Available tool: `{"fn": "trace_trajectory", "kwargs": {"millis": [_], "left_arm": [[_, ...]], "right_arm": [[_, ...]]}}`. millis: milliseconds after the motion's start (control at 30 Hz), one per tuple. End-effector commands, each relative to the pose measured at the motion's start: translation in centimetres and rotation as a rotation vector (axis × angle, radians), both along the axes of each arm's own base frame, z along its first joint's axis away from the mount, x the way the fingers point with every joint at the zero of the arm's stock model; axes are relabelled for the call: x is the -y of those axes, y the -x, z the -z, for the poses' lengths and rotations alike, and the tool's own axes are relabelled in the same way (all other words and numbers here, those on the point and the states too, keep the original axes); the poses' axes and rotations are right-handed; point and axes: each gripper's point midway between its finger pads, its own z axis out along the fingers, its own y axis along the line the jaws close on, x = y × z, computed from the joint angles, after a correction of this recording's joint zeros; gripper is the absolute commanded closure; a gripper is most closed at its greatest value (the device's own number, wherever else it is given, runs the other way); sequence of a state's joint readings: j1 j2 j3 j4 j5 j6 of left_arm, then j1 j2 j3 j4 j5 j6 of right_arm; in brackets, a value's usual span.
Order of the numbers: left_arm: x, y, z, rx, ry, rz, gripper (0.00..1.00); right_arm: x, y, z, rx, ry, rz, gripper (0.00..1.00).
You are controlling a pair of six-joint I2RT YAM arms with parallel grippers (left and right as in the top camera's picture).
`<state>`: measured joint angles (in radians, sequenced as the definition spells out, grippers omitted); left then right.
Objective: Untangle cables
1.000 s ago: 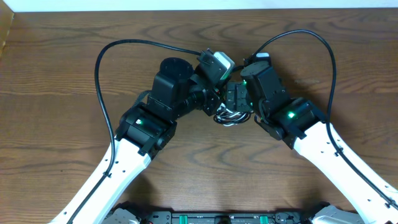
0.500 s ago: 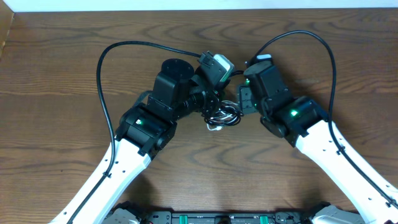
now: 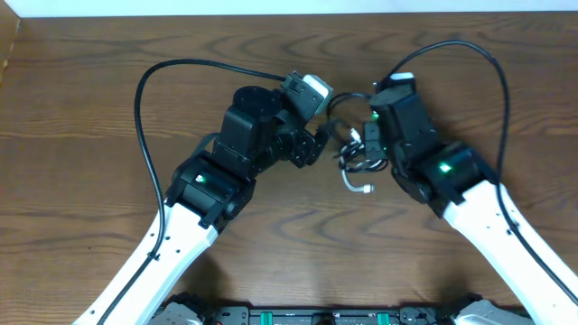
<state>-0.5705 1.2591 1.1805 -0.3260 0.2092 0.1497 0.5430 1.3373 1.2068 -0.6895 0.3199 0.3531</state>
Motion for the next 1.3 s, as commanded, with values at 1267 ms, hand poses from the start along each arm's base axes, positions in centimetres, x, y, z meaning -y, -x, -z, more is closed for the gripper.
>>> {"fn": "trace_trajectory", "kwargs": {"millis": [1267], "left_arm": [[12.0, 6.5, 7.0, -0.180, 0.085, 0.674, 0.02]], "right_arm": [[6.1, 2.9, -11.0, 0.312, -0.119, 0.128, 0.99]]}}
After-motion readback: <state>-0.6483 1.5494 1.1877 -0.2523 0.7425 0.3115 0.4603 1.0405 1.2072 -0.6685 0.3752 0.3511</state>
